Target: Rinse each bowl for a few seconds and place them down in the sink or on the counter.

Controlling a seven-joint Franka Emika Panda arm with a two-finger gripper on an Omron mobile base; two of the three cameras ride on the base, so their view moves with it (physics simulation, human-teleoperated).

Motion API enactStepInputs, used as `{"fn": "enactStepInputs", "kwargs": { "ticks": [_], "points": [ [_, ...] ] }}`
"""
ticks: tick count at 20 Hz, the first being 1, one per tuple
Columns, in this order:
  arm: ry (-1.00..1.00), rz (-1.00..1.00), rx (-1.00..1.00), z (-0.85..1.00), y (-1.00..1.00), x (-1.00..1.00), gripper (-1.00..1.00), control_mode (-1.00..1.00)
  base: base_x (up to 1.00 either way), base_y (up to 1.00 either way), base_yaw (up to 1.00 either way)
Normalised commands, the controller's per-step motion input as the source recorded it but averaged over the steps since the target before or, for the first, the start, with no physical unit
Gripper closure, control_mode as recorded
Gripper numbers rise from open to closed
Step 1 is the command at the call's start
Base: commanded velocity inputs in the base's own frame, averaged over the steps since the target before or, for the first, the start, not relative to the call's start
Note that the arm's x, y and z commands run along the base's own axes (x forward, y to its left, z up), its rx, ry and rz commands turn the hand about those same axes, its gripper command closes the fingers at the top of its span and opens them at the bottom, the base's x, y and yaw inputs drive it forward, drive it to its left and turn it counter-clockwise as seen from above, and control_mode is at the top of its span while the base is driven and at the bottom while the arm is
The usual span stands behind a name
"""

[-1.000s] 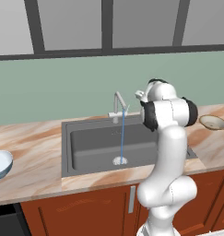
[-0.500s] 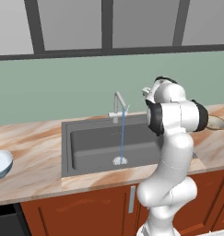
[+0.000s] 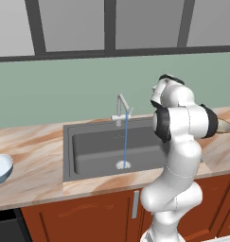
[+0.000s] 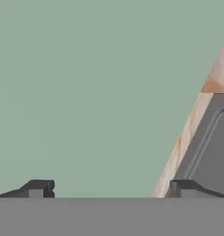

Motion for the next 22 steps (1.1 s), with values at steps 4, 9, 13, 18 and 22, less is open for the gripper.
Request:
{"fn": "enactStepInputs", "kwargs": {
  "ticks": [4, 9, 13, 18, 22],
  "points": [
    [0.09, -0.14, 0.09, 0.22, -0.15, -0.11, -1.00, -1.00, 0.00, 0.00, 0.00],
    [0.05, -0.13, 0.05, 0.18, -0.14, -0.24, -1.00, -1.00, 0.00, 0.00, 0.00],
    [0.02, -0.11, 0.04, 0.16, -0.16, -0.31, -1.00, -1.00, 0.00, 0.00, 0.00],
    [0.04, -0.12, 0.05, 0.17, -0.15, -0.27, -1.00, -1.00, 0.00, 0.00, 0.00],
    [0.06, -0.14, 0.03, 0.10, -0.10, -0.21, -1.00, -1.00, 0.00, 0.00, 0.00]
  ]
}}
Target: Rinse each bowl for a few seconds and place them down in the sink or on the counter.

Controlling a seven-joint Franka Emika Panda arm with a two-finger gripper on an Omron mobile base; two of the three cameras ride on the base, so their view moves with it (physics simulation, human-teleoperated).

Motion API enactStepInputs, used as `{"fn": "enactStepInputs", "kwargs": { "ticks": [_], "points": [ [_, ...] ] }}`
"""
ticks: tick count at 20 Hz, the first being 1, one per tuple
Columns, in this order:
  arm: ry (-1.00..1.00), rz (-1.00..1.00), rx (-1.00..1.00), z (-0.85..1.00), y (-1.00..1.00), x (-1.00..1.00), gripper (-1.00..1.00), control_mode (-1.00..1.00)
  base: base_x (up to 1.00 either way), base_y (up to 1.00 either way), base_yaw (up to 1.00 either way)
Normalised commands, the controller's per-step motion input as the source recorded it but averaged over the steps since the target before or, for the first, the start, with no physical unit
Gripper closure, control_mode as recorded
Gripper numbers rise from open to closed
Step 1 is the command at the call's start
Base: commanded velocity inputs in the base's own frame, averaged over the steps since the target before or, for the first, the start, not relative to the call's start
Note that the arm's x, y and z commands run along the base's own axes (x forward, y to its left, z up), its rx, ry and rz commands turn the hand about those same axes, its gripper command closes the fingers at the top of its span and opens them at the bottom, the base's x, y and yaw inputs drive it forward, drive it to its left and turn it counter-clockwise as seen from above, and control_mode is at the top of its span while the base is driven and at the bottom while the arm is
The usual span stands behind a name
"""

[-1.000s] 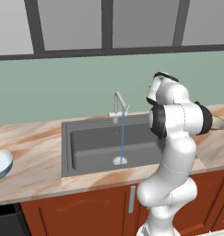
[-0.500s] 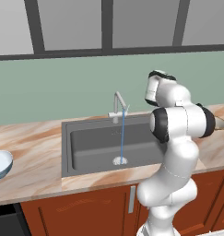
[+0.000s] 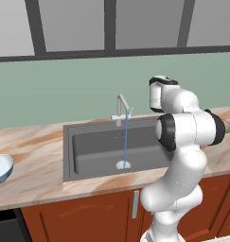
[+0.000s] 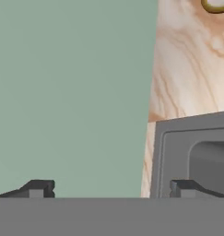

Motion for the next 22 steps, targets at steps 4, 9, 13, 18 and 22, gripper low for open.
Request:
{"fn": "enactStepInputs", "kwargs": {
  "ticks": [4, 9, 13, 18, 22],
  "points": [
    [0.02, -0.16, 0.00, 0.01, -0.04, -0.22, -1.00, -1.00, 0.00, 0.00, 0.00],
    [-0.02, -0.19, -0.01, -0.09, 0.00, -0.23, -1.00, -1.00, 0.00, 0.00, 0.00],
    [0.00, -0.16, 0.01, 0.03, -0.08, -0.22, -1.00, -1.00, 0.00, 0.00, 0.00],
    [0.05, -0.12, 0.09, 0.14, -0.29, -0.19, -1.00, -1.00, 0.00, 0.00, 0.00],
    [0.06, -0.12, 0.12, 0.18, -0.31, -0.19, -1.00, -1.00, 0.00, 0.00, 0.00]
  ]
}}
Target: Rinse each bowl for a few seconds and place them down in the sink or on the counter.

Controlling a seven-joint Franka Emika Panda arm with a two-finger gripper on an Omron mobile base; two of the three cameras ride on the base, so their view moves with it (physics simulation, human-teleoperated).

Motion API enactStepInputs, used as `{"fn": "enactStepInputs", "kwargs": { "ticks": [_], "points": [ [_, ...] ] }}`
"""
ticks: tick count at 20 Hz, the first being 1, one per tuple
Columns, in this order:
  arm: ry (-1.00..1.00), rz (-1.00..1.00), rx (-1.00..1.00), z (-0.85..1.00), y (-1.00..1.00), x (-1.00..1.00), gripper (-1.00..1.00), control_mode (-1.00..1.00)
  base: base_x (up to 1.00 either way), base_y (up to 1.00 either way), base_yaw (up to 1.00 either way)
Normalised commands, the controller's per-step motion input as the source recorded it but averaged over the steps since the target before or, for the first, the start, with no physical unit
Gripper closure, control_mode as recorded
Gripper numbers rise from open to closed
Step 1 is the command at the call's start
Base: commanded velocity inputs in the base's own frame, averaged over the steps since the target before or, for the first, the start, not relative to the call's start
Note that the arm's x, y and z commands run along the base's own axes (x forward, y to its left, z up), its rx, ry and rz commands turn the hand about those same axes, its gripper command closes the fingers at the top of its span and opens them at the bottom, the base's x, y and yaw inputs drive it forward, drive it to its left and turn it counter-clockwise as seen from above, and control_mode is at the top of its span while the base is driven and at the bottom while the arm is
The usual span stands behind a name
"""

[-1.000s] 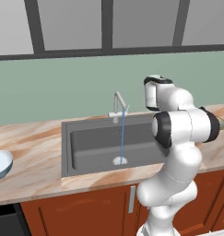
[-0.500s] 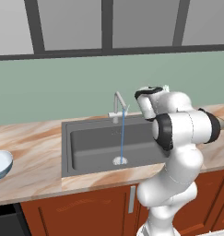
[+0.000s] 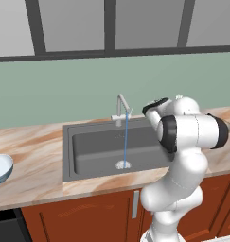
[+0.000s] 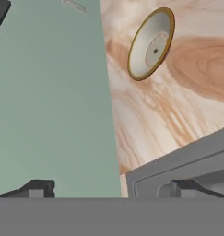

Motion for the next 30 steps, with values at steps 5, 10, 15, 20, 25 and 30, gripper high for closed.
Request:
{"fn": "enactStepInputs", "kwargs": {
  "ticks": [5, 10, 15, 20, 25, 30],
  "points": [
    [0.08, -0.12, 0.12, 0.16, -0.30, -0.15, -1.00, -1.00, 0.00, 0.00, 0.00],
    [0.09, -0.13, 0.11, 0.13, -0.27, -0.09, -1.00, -1.00, 0.00, 0.00, 0.00],
    [0.10, -0.10, 0.10, 0.12, -0.26, -0.02, -1.00, -1.00, 0.00, 0.00, 0.00],
    [0.09, -0.04, 0.10, 0.06, -0.33, 0.05, -1.00, -1.00, 0.00, 0.00, 0.00],
    [0.06, 0.00, 0.08, 0.00, -0.29, 0.13, -1.00, -1.00, 0.00, 0.00, 0.00],
    [0.03, 0.00, 0.04, 0.00, -0.25, 0.21, -1.00, -1.00, 0.00, 0.00, 0.00]
  ]
}}
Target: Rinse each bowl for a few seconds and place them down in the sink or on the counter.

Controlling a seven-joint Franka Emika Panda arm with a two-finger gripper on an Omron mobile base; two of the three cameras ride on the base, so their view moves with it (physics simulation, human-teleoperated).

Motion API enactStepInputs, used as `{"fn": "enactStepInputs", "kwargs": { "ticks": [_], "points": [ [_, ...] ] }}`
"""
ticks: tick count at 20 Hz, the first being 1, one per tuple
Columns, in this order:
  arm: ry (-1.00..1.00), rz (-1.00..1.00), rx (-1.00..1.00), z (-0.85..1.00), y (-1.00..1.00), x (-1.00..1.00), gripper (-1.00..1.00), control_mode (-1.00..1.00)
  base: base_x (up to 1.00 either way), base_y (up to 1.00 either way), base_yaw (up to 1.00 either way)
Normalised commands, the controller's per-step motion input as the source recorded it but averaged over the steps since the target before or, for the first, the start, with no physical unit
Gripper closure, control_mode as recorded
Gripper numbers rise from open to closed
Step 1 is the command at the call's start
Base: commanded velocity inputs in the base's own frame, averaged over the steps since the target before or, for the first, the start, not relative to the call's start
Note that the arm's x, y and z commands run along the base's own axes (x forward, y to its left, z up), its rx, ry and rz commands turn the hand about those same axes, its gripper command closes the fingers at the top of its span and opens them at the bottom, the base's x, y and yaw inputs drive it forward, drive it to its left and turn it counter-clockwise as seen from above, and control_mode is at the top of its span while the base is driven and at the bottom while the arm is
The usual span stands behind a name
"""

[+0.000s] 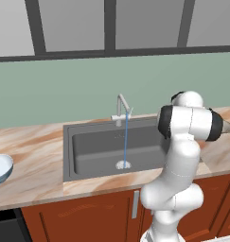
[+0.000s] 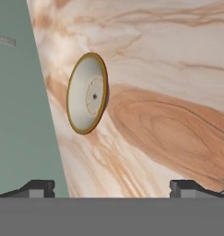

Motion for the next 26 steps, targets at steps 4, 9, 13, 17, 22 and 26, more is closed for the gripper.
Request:
{"fn": "enactStepInputs", "kwargs": {
  "ticks": [4, 9, 13, 17, 22, 26],
  "points": [
    [0.02, 0.00, 0.02, -0.01, -0.22, 0.21, -1.00, -1.00, 0.00, 0.00, 0.00],
    [0.03, 0.00, 0.02, 0.00, -0.26, 0.15, -1.00, -1.00, 0.00, 0.00, 0.00],
    [0.03, -0.02, 0.02, 0.00, -0.29, 0.16, -1.00, -1.00, 0.00, 0.00, 0.00],
    [0.04, -0.03, 0.03, -0.01, -0.28, 0.20, -1.00, -1.00, 0.00, 0.00, 0.00],
    [0.05, -0.03, 0.03, 0.00, -0.29, 0.23, -1.00, -1.00, 0.00, 0.00, 0.00],
    [0.04, -0.02, 0.03, 0.00, -0.29, 0.21, -1.00, -1.00, 0.00, 0.00, 0.00]
  ]
}}
